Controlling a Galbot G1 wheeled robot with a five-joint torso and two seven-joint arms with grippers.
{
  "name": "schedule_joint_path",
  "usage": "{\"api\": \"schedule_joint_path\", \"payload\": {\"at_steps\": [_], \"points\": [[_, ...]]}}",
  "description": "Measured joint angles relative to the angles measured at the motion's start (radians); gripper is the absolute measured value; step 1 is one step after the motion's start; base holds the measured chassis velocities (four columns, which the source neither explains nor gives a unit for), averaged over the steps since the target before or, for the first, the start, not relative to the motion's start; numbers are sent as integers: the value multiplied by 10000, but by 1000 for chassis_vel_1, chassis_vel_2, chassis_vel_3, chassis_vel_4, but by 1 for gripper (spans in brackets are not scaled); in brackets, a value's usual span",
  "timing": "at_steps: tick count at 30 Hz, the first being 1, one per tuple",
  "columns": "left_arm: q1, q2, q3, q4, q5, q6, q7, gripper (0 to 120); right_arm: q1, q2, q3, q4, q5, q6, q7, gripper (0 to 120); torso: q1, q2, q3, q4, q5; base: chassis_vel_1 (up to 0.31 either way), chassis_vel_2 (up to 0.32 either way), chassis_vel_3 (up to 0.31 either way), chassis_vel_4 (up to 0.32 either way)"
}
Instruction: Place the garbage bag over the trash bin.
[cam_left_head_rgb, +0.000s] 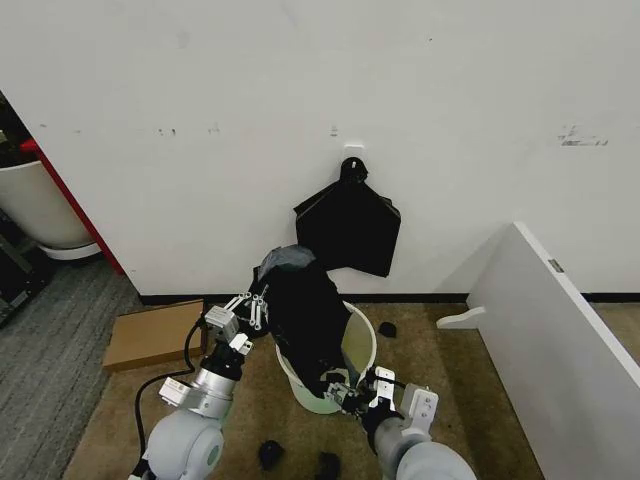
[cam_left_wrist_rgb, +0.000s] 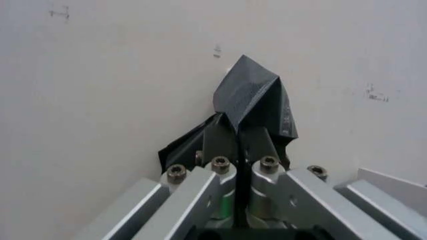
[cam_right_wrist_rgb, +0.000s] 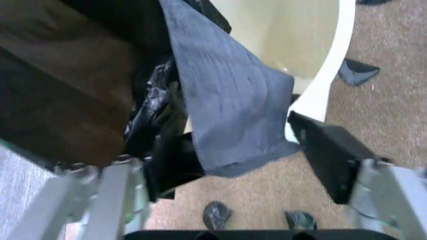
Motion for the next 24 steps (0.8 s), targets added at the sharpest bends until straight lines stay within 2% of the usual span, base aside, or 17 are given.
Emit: {"api": "schedule_joint_path", "payload": {"at_steps": [6,7,11,14,15,17,21,24], "points": [[-68,58,-3,65,-32,-7,-22,0,-136,-103,-169,-24,-703,170,-697,36,0,0,0,0,0,0,0,0,0],[-68,58,-3,65,-32,-7,-22,0,-136,-103,-169,-24,-703,170,-697,36,0,0,0,0,0,0,0,0,0],[-138,82,14,138,-60,-7,-31,0,-224,-253,-231,189,-1137,177,-1105,22,0,0,0,0,0,0,0,0,0],[-200,99,22,183,-91,-7,-40,0,-223,-346,-219,30,-2422,549,-1559,8,0,0,0,0,1,0,0,0,0],[-200,99,22,183,-91,-7,-40,0,-223,-346,-219,30,-2422,549,-1559,8,0,0,0,0,1,0,0,0,0],[-245,104,27,212,-174,-13,-43,0,-216,-403,-104,-146,-3773,1151,-2143,0,0,0,0,0,1,0,0,0,0],[-296,91,54,289,-401,-83,-46,0,-158,-441,225,151,-4974,1995,-2985,0,0,0,0,0,2,0,0,0,0],[-304,54,94,330,-573,-102,-46,0,-125,-449,434,680,-5218,2146,-3267,0,0,0,0,1,0,0,0,0,0]]}}
